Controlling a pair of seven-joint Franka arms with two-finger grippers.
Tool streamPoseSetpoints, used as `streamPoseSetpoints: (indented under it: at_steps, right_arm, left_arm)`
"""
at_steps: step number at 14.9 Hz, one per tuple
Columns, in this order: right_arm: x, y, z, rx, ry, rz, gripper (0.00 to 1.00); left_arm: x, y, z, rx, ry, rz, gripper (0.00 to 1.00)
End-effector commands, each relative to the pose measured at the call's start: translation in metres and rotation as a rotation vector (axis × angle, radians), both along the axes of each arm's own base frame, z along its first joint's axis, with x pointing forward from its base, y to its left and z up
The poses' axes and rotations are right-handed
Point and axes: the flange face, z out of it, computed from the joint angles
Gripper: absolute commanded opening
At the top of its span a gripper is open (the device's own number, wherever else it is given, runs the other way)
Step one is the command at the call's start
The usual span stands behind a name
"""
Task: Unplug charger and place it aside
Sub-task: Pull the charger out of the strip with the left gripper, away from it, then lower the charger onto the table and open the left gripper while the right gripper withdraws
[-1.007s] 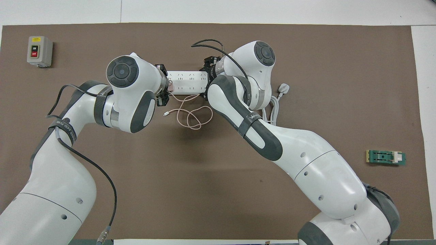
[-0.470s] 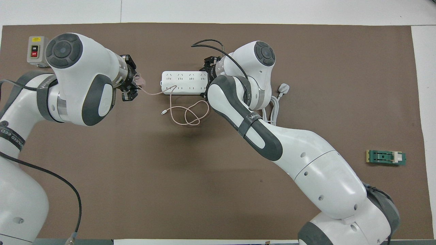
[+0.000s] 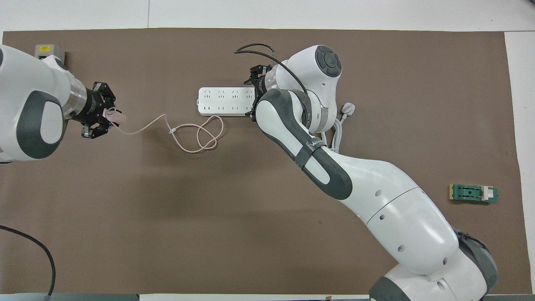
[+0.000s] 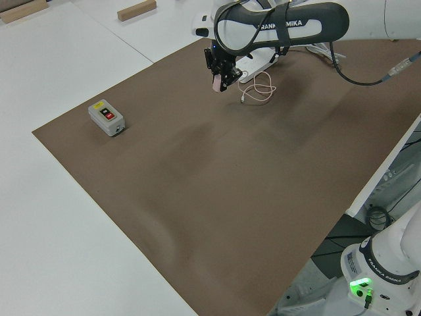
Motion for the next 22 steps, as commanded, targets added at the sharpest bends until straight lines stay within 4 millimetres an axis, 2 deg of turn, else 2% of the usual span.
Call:
streamPoseSetpoints:
  at_steps: [1,4,8,10,11,12,16,20,22]
  right_arm:
    - [0.001,-0.021,0.032,0.018,0.026,-0.010,1.00]
    - [0.004,-0.041,0.062,0.005,0.032,0.005,1.00]
    - [0.008,-0.082,0.102,-0.033,0.015,0.044,1.00]
    - [0.009,-0.105,0.122,-0.056,-0.008,0.105,1.00]
    - [0.008,-0.116,0.132,-0.065,-0.021,0.140,1.00]
    - [0.000,-0.145,0.161,-0.112,-0.048,0.256,1.00]
    - [-0.027,-0.193,0.199,-0.251,-0.116,0.483,1.00]
    - [-0.056,-0.261,0.240,-0.370,-0.180,0.738,1.00]
    - [-0.072,-0.285,0.257,-0.423,-0.197,0.898,1.00]
  left_arm:
    - [-0.026,0.050,-0.001,-0.032,0.034,-0.183,0.00]
    - [-0.035,0.081,-0.008,-0.044,0.030,-0.365,0.00]
    - [-0.049,0.085,-0.019,-0.057,0.024,-0.704,0.00]
    - [-0.050,0.092,-0.019,-0.058,0.015,-0.778,0.00]
    - [-0.053,0.093,-0.022,-0.062,0.021,-0.775,0.37]
    - [-0.054,0.091,-0.020,-0.063,0.022,-0.778,0.99]
    - [-0.049,0.086,-0.016,-0.060,0.019,-0.792,1.00]
    - [-0.040,0.082,0.006,-0.035,0.022,-0.834,1.00]
    - [-0.032,0.074,0.029,-0.035,0.017,-0.854,1.00]
